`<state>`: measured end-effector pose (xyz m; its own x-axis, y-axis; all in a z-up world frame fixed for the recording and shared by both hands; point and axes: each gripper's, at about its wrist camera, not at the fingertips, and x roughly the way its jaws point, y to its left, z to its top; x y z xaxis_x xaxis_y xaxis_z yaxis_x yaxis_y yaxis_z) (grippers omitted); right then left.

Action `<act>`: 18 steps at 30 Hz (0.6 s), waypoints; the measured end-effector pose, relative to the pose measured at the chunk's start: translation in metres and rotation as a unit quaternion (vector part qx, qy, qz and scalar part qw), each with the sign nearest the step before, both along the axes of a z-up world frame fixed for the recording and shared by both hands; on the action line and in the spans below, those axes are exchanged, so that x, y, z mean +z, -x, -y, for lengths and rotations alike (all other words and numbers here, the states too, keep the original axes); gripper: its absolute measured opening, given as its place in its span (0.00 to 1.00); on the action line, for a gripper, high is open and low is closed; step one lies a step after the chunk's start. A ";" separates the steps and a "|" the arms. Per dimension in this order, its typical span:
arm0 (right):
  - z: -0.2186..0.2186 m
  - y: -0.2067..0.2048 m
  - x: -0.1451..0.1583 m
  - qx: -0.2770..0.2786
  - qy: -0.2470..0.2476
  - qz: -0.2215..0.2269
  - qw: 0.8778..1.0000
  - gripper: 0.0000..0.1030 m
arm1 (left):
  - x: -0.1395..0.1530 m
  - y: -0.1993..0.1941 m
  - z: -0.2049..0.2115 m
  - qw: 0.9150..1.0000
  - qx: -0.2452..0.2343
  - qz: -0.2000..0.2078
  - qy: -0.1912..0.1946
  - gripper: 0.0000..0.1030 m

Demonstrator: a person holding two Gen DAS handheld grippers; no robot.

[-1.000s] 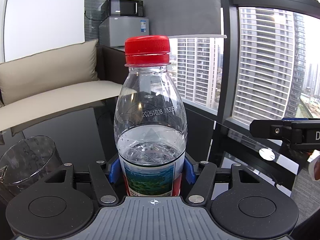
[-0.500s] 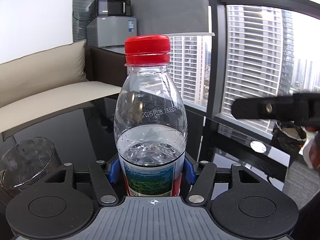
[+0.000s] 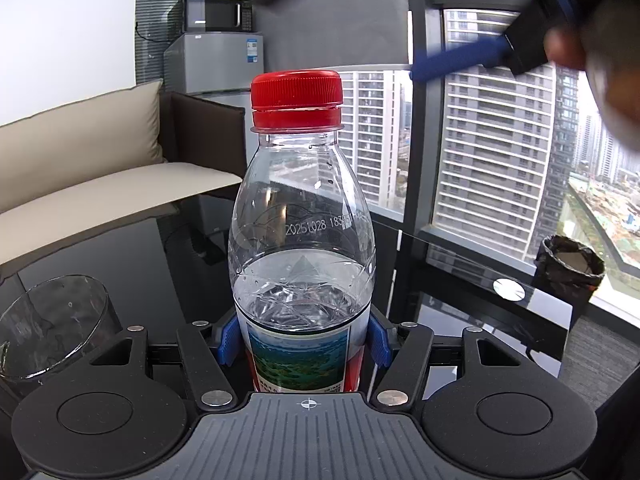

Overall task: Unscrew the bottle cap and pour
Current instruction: 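Bring the right gripper down onto the red cap while the left gripper holds the bottle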

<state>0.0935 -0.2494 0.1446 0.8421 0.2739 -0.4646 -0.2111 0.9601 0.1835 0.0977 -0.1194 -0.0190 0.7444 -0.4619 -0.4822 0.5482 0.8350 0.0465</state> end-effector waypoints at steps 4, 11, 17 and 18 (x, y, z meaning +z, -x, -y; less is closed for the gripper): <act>-0.016 -0.002 0.009 0.012 0.022 -0.011 1.000 0.70 | 0.001 0.002 0.000 1.000 0.000 -0.001 -0.001 0.55; -0.020 0.000 0.004 0.013 0.022 -0.008 1.000 0.66 | 0.001 0.003 0.002 1.000 0.004 -0.003 -0.002 0.55; -0.028 0.003 0.002 0.014 0.042 0.002 0.999 0.43 | 0.002 0.004 0.002 1.000 0.004 -0.001 -0.003 0.55; -0.028 0.005 0.000 0.014 0.042 0.003 0.999 0.40 | 0.002 0.004 0.002 1.000 0.004 -0.001 -0.003 0.55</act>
